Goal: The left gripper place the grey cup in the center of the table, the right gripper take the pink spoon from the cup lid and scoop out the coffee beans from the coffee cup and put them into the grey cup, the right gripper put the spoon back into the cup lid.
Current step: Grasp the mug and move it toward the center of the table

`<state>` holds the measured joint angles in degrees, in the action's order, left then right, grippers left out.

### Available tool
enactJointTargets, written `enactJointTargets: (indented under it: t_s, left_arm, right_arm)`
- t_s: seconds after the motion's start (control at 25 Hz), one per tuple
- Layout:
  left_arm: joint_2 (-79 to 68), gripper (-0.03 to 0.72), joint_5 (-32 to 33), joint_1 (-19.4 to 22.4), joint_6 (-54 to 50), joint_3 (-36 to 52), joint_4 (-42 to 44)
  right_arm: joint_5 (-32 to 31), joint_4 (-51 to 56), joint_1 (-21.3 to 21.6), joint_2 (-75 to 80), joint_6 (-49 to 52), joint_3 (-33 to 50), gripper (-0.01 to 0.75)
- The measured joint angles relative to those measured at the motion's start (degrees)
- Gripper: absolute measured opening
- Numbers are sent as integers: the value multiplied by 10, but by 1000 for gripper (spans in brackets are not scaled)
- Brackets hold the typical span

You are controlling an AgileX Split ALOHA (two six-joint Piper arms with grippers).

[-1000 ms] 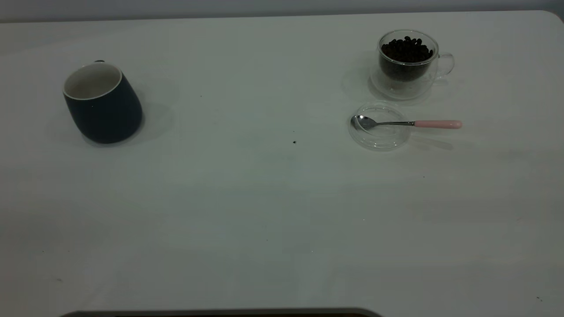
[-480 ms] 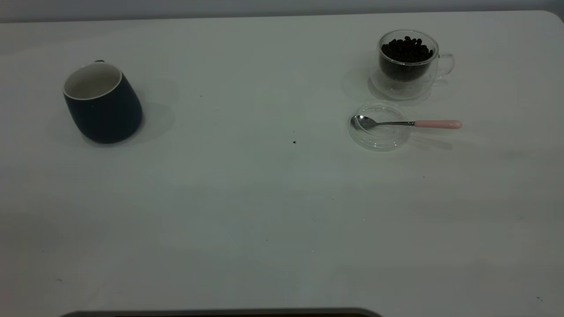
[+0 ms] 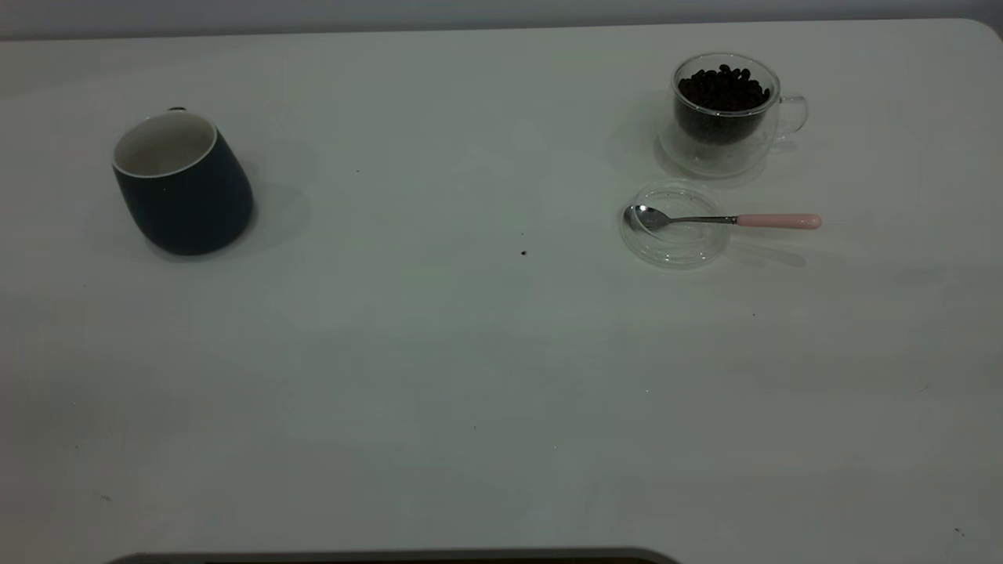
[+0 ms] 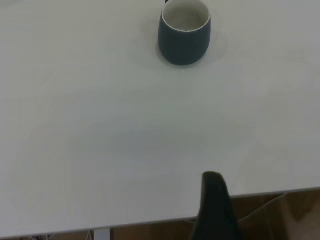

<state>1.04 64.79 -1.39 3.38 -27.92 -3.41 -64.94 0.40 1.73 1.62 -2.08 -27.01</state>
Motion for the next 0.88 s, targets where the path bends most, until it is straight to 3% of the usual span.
enactJointTargets:
  t_s: [0.16,0.36,0.88]
  left_arm:
    - [-54,586,-20,0,3,-31,3]
    - [-245,586,-46,0,16,-87,16]
    - [-714,586,-207,0,129,-223,127]
  right_arm:
    - [0,0,0,0,0,0,243]
    - [0,0,0,0,0,0,243]
    - [0,0,0,0,0,0,243]
